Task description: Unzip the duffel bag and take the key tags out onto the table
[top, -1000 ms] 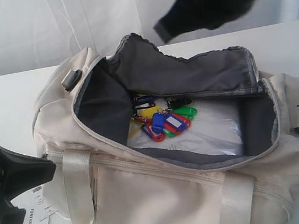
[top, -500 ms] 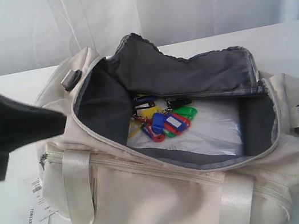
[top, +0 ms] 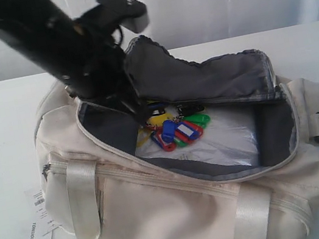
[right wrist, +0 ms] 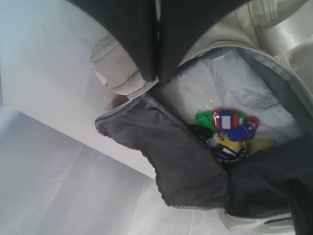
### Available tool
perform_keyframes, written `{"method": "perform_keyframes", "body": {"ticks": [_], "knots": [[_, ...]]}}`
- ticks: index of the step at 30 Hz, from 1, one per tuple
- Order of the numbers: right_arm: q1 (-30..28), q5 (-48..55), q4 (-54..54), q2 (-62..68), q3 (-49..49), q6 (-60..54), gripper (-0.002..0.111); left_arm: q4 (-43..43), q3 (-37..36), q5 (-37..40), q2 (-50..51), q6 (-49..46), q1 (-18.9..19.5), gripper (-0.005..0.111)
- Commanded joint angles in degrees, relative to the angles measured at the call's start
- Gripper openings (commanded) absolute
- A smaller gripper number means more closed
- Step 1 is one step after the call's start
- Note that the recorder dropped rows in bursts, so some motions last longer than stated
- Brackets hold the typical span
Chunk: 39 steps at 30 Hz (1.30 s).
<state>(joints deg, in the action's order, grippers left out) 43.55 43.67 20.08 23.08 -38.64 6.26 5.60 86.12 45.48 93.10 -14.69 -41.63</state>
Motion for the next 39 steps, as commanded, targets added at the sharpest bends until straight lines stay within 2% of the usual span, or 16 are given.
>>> {"method": "perform_keyframes", "body": {"ticks": [1,6,8,11,16,19,29,33,39], "knots": [[0.1,-3.7,1.3,-0.3,2.1,2.0,0.0,-3.0,8.8,1.5,10.1,1.9,-2.3,0.0],[0.1,-4.0,1.2,-0.3,2.1,2.1,0.0,-5.6,13.8,-1.1,17.4,-0.6,-2.4,0.0],[0.1,-5.0,1.3,-0.3,2.1,2.1,0.0,-5.9,14.5,-2.9,18.9,-2.7,-2.4,0.004],[0.1,-5.7,1.3,-0.3,2.1,2.1,0.0,-5.6,14.7,-5.8,20.7,-3.5,-2.5,0.025],[0.1,-5.6,1.3,-0.3,2.2,2.1,0.0,-5.6,14.6,-6.5,22.7,-3.3,-2.5,0.074],[0.1,-5.6,1.2,-0.3,2.2,2.1,0.0,-5.6,14.6,-6.5,23.6,-2.0,-2.5,0.085],[0.1,-5.2,1.2,-0.3,2.2,2.2,0.0,-4.6,14.6,-4.7,28.3,0.0,-2.5,0.073],[0.1,-5.2,1.2,-0.3,2.2,2.8,0.0,-4.4,14.6,-1.0,28.8,0.0,-2.5,0.053],[0.1,-5.2,1.2,-0.3,2.2,2.8,0.0,-4.4,14.7,4.0,28.6,0.0,-2.5,0.016]]}}
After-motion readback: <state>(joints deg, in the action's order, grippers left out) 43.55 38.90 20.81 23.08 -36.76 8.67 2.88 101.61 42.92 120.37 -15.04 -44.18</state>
